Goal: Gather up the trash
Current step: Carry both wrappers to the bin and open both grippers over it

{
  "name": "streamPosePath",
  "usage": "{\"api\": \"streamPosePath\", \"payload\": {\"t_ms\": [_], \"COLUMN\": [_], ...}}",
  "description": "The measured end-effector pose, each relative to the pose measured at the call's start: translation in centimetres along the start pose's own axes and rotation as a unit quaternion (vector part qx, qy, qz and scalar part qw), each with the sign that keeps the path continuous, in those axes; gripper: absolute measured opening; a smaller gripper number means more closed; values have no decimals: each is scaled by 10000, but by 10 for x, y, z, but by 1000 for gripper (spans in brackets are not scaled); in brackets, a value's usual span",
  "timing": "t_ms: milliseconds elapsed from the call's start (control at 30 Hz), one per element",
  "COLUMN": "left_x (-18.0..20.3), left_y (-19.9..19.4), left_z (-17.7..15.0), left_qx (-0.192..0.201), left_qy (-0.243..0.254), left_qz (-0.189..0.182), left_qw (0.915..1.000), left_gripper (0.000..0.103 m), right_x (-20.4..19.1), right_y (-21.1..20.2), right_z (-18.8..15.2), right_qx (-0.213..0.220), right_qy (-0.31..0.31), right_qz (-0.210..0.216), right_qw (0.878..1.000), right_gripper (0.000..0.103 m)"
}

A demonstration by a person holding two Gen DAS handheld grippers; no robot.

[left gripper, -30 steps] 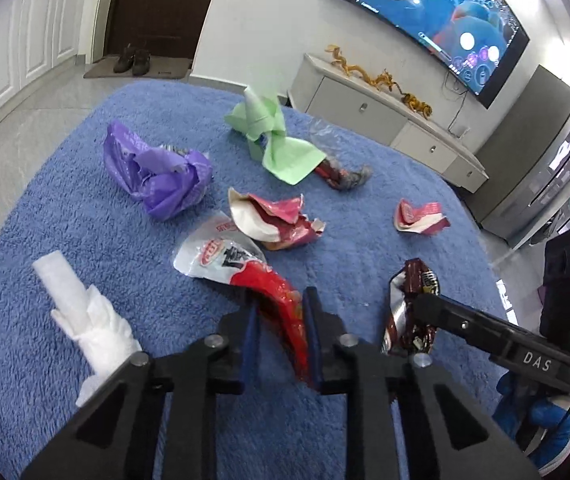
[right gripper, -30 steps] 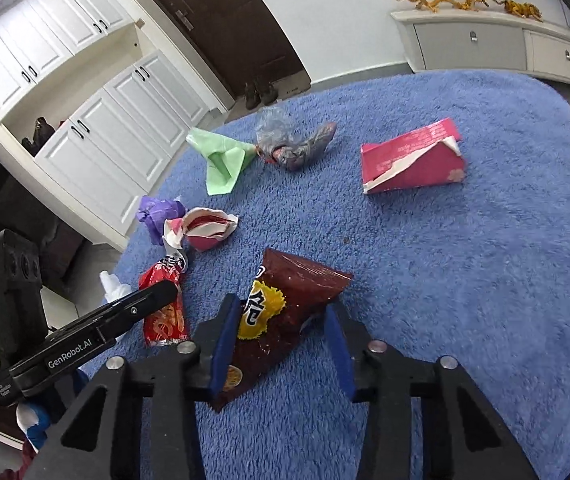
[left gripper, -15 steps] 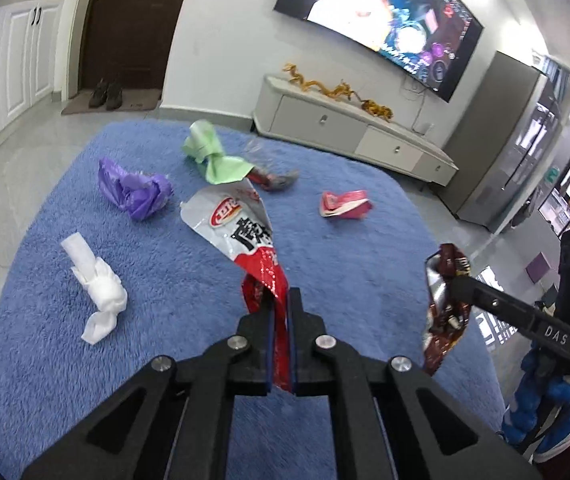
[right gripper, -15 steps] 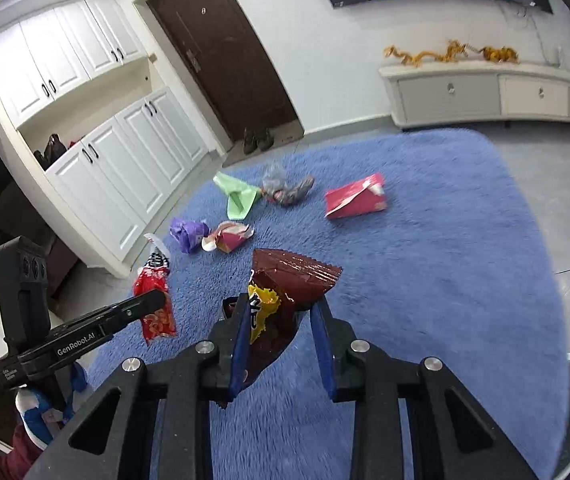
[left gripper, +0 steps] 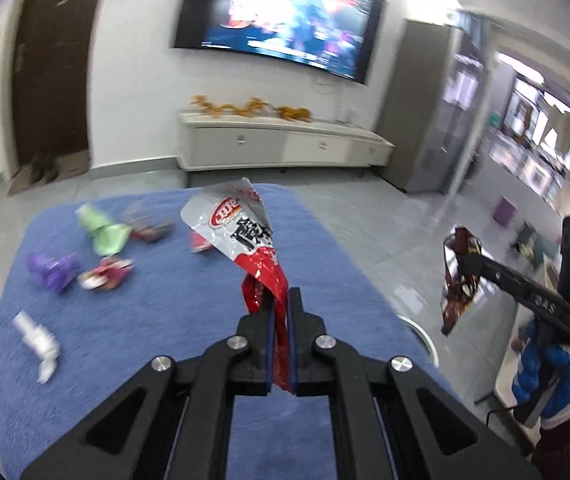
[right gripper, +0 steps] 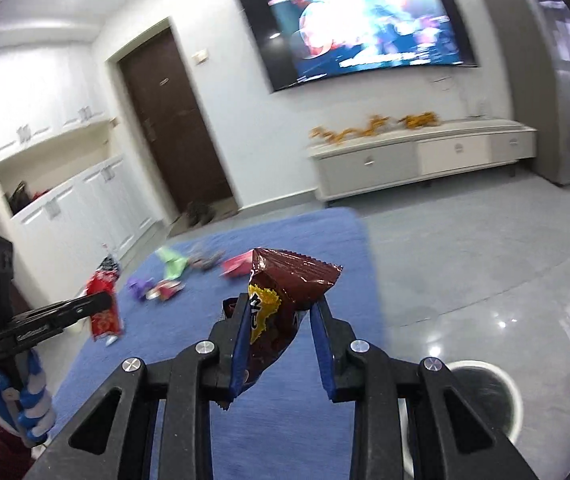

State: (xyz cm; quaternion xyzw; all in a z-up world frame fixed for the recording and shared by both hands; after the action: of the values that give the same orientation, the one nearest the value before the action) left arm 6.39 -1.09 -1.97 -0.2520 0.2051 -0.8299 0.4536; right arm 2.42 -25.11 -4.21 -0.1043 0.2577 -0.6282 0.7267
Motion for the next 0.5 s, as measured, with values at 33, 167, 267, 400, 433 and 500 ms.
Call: {"api": "streamPosePath", "payload": {"t_ms": [33,167,267,400,433,500], "left_x": [12,71,115,164,176,195], "left_y": [6,44,79,132,149,178], "left_z": [2,6,3,-8,-14,-22], "left_qx": [-50,-362,-706,-1236,-1435,-1729], "left_qy": [93,486,747,1045,1073,1143], "left_qz": [-79,-478,-807,-1121,-1199,-1271], "left_qw": [9999,9970,9914,9804,9765,9700], "left_gripper": [5,5,5,5,5,5], "right_x": [16,75,119,167,178,195], "right_y": [-6,-20,-22,-6,1,14], "right_z": [0,-4,-13,-37,-44,-56], "right_qx": [65,192,124,-232,-361,-574], "right_qy": [102,510,841,1161,1232,1331], "right_qz": [-128,-560,-845,-1225,-1298,-1411], "right_qw": [9998,9969,9928,9854,9832,9793], "right_gripper": [27,27,27,27,27,27]}}
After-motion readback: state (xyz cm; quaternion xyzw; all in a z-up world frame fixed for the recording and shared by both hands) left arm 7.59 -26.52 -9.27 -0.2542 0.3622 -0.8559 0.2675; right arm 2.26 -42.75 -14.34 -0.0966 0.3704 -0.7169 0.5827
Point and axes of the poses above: each gripper's, at about its wrist camera, not at the fingertips, and y roughly the way its jaws point, x to its right, z to its top, the point moved 6 cm from there along y, roughly the way its jaws point, and after that the axes turned 4 degrees about -z, right-handed, at the moved point
